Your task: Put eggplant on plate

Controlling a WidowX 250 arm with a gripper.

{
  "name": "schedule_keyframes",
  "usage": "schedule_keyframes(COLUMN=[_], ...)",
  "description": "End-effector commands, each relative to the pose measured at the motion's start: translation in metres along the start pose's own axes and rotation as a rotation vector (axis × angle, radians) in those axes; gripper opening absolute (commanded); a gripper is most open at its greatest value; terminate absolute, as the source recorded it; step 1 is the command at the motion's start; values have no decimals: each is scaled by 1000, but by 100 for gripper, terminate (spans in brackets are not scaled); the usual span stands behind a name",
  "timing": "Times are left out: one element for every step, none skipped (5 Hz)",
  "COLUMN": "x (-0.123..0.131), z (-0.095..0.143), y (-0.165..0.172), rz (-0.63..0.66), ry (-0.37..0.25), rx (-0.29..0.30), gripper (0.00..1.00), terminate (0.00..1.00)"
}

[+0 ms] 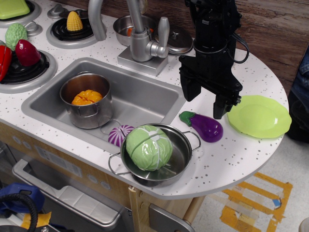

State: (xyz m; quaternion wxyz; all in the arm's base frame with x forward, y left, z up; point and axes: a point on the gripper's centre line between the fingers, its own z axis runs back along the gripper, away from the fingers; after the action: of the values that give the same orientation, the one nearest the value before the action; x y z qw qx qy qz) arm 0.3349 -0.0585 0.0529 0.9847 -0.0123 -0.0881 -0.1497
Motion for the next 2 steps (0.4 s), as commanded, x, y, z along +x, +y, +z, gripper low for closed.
schedule_keyframes(x=[0, 9], z=[0, 6], y=[0, -1], rz=[0, 108], ry=[0, 8], rx=[0, 64], gripper=[100, 100], terminate=[0, 0])
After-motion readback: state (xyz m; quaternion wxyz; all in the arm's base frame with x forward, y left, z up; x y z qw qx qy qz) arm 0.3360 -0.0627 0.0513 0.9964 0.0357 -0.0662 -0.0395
